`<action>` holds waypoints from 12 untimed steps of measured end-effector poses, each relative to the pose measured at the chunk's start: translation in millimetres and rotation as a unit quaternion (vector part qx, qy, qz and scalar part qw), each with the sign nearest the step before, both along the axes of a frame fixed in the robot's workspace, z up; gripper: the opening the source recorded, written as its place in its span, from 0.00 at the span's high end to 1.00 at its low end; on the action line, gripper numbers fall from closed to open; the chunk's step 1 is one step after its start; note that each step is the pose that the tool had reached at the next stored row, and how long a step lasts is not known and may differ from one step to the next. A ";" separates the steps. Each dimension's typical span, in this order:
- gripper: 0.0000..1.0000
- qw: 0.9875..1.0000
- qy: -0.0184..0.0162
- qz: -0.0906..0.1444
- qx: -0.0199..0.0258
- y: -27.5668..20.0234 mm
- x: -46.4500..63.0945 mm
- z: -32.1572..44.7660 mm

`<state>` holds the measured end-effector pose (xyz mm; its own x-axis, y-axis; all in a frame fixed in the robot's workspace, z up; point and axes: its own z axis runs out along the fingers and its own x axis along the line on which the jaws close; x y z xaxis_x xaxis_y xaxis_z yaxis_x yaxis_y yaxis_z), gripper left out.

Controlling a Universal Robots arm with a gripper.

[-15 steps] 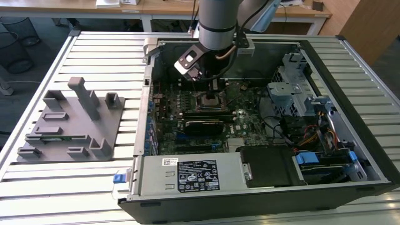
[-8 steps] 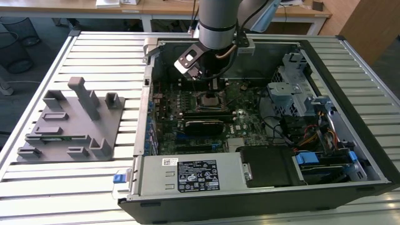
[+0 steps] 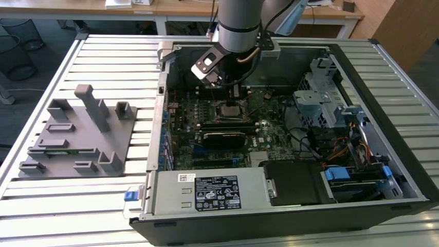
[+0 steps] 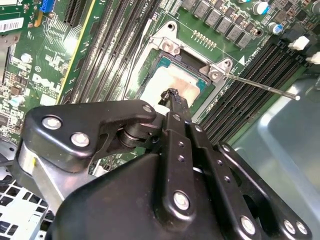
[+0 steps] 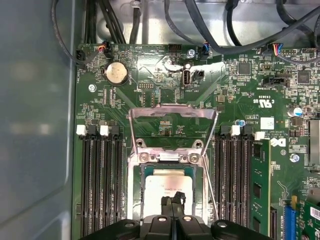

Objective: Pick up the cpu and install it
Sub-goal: 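Place the cpu into insertion slot, then close the cpu cover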

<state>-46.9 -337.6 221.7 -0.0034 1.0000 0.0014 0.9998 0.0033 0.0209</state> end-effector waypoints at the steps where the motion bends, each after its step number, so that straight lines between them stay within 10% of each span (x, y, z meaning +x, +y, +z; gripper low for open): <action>1: 0.89 1.000 0.000 0.000 0.000 0.0 0.0 0.6; 12: 0.89 1.000 0.000 0.000 0.000 0.0 0.0 6.4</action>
